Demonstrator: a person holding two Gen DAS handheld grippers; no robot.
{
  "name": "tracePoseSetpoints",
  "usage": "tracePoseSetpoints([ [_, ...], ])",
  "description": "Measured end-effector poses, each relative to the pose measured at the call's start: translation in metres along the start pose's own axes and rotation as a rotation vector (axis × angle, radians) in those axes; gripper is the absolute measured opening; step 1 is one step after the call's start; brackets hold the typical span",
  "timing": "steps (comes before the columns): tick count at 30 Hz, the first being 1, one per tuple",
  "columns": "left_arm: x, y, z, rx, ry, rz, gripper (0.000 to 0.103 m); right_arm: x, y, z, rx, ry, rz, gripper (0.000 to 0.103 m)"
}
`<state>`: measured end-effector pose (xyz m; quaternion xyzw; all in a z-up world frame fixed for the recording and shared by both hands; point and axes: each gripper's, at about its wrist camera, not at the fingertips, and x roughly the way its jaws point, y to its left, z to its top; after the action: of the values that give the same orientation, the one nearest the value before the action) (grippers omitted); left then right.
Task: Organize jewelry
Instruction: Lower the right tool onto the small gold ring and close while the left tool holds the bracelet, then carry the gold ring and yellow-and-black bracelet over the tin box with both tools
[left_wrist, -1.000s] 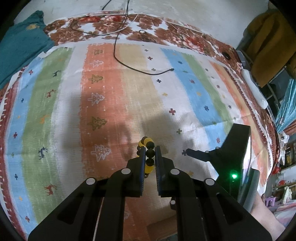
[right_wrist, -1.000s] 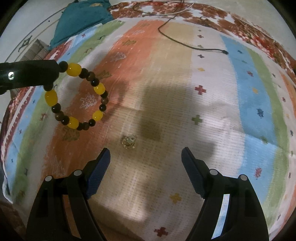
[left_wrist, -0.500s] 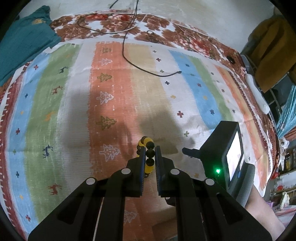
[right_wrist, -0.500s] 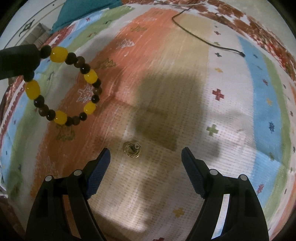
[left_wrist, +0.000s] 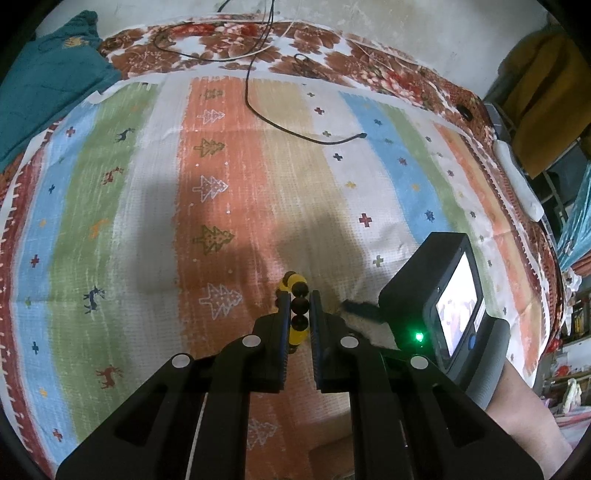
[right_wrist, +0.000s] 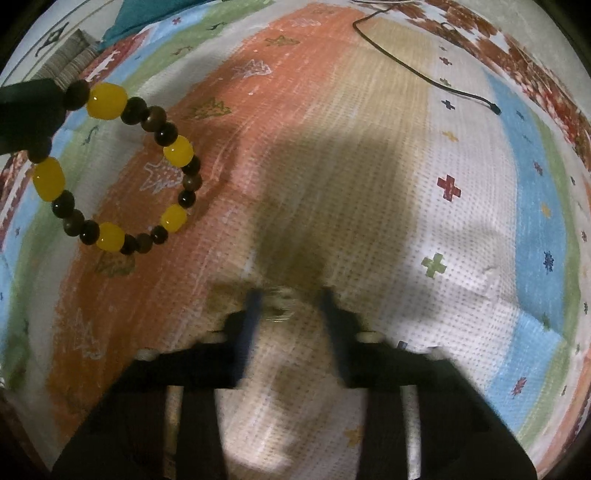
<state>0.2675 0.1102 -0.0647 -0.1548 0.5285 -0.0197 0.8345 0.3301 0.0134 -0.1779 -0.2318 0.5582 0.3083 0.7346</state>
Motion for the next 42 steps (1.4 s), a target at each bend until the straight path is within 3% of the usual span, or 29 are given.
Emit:
tracePoseSetpoints([
  [12, 0.000, -0.014, -0.004, 0.045, 0.003, 0.012, 0.009, -0.022, -0.016, -0.008, 0.069, -0.036, -0.015, 0.018],
  [23, -0.013, -0.031, -0.021, 0.088, -0.014, 0.036, 0.009, -0.059, -0.044, -0.035, 0.182, -0.088, -0.061, 0.018],
  [32, -0.034, -0.051, -0.036, 0.106, -0.057, 0.030, 0.009, -0.091, -0.046, -0.051, 0.245, -0.146, -0.080, 0.018],
  [42, -0.061, -0.064, -0.057, 0.126, -0.107, 0.001, 0.009, -0.119, -0.032, -0.067, 0.230, -0.200, -0.083, 0.018],
])
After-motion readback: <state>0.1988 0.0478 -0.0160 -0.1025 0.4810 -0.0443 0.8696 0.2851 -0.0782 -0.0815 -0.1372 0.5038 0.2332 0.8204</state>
